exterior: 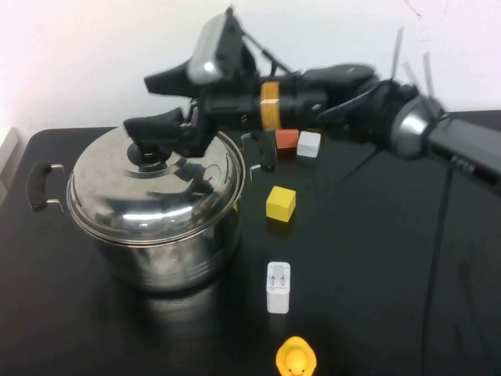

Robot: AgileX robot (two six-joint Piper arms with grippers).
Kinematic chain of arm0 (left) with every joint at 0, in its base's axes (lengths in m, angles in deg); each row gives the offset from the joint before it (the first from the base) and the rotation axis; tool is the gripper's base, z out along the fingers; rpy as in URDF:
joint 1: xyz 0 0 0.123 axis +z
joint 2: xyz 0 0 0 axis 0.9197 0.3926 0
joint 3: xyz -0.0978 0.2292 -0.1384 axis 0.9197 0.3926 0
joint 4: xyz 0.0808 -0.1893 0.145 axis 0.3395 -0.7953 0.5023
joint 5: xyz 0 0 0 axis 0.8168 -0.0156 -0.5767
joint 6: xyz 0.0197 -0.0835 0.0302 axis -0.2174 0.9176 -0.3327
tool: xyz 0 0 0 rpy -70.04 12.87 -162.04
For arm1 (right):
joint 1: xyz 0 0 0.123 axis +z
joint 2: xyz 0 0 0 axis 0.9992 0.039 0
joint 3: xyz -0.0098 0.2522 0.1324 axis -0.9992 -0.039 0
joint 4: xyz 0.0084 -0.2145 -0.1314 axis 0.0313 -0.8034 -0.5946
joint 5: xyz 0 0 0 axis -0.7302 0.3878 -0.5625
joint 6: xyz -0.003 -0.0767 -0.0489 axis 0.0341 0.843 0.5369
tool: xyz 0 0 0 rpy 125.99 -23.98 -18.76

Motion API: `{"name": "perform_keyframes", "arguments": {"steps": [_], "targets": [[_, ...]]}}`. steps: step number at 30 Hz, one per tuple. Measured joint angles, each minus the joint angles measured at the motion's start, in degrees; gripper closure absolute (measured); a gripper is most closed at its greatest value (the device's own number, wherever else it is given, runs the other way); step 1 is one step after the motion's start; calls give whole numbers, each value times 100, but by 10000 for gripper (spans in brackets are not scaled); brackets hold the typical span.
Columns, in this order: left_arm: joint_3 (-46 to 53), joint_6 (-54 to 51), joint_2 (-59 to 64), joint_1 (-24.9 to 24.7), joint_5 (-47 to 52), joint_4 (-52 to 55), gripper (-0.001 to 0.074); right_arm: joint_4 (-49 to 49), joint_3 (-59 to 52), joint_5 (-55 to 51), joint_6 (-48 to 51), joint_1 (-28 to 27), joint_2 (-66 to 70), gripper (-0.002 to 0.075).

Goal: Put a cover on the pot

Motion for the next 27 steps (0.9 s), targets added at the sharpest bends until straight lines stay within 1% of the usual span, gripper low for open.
{"name": "perform_keyframes", "arguments": {"steps": [6, 13, 17, 19, 22, 27], "targets": [[0, 0, 0, 0, 0, 0, 737, -164, 50, 837, 274, -256, -269, 36], [0, 0, 0, 0, 0, 0, 737, -663, -18, 1063, 207, -486, -1001, 34], [0, 0, 0, 0, 0, 0, 737, -971, -460, 1086, 85, -754, -1561, 39], [0, 0, 0, 0, 0, 0, 737, -1053, -848, 1037, 72, -898, -1942, 75], [0, 0, 0, 0, 0, 0, 737, -1089, -1661, 757, 82, -1116, -2571, 167], [0, 0, 0, 0, 0, 0, 737, -1292, -3291, -366, 105, -1284, -3894, 359]]}}
